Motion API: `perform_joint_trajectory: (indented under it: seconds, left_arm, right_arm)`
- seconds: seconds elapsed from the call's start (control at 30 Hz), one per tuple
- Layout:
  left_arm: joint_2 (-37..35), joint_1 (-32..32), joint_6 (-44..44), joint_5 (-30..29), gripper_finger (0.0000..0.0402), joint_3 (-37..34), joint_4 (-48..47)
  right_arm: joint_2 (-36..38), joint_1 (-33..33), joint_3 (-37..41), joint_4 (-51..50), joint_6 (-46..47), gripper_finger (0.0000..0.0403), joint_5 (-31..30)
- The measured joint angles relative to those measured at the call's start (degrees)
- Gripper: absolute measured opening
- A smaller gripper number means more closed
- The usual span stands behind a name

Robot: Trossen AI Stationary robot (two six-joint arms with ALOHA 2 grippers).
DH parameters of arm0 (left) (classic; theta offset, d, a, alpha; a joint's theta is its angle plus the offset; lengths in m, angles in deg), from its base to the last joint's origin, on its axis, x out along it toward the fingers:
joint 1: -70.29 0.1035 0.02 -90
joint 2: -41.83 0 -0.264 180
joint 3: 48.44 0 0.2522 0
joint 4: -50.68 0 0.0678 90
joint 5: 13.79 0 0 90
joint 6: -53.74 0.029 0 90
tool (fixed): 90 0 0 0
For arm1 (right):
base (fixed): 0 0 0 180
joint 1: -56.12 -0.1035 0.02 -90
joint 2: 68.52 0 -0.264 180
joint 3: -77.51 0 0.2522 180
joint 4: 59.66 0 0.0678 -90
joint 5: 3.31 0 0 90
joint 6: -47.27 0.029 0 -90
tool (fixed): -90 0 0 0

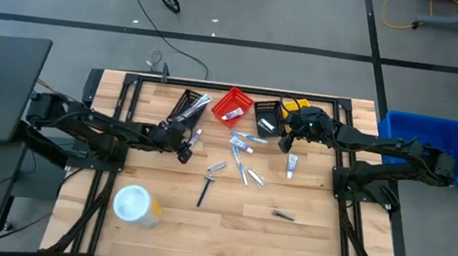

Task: Pick & Place Travel size toiletries
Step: Put the toothpaste into the red bin

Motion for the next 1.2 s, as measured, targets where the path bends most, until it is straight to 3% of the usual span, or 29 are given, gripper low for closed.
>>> perform_joint_trajectory:
  seconds: [0.33,0.57,0.8,1.2]
  left_arm:
    - [1.64,0.02,-1.31,-1.05,0.0213,-5.84,7.36]
    - [9.88,-0.02,-1.18,-1.84,0.0213,-5.91,15.21]
    - [11.3,-0.07,-0.85,-2.3,0.021,-5.89,17.05]
    - [11.34,0.04,-1.04,-1.09,0.0083,-5.93,16.46]
  right_arm:
    - [-0.02,0.0,0.0,1.75,-0.02,0.0204,0.02]
    - [-0.01,0.0,0.0,2.21,-0.02,0.0197,0.48]
    - [-0.02,0.0,0.0,2.19,-0.46,0.021,0.48]
    - [-0.02,0.0,0.0,2.16,-0.48,0.0202,0.48]
